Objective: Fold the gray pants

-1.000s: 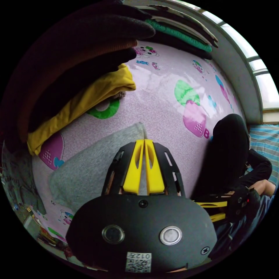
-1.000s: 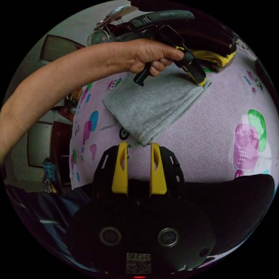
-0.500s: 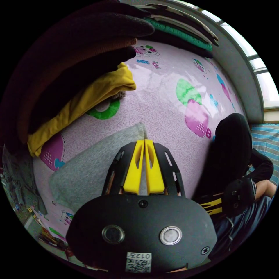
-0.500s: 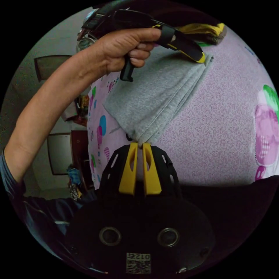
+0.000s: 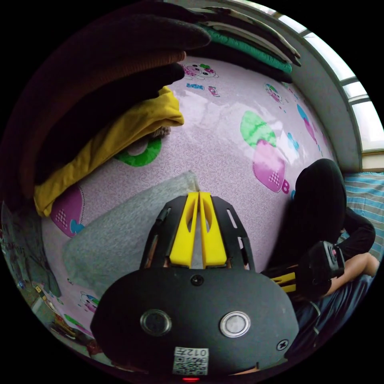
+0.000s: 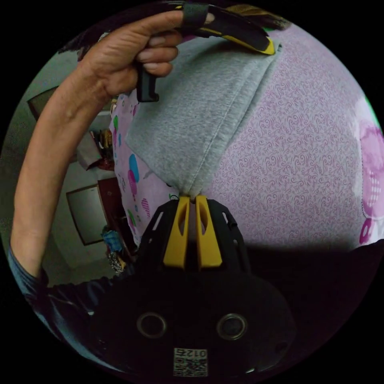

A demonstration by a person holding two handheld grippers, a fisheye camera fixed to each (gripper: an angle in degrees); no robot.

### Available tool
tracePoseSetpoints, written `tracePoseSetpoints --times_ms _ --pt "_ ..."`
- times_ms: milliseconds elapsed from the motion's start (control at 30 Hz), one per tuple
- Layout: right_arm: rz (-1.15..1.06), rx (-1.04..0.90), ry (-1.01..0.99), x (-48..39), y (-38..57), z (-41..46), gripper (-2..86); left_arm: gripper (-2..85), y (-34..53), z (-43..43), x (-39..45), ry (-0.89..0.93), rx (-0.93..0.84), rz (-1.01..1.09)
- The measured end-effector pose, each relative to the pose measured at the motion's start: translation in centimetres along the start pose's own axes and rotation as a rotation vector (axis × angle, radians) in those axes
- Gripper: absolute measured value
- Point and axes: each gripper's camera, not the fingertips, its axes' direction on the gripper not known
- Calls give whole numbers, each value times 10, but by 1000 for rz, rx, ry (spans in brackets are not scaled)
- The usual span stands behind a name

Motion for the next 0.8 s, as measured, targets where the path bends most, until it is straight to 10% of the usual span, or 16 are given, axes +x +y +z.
tracePoseSetpoints --times_ms 200,567,800 --pt "-43 269 -33 -48 68 -50 44 5 19 -59 64 -32 269 81" --pt "397 887 525 -99 283 -176 -7 7 -14 -126 294 187 740 458" --pt "726 1097 655 -127 436 -202 -10 8 -27 -134 457 449 628 740"
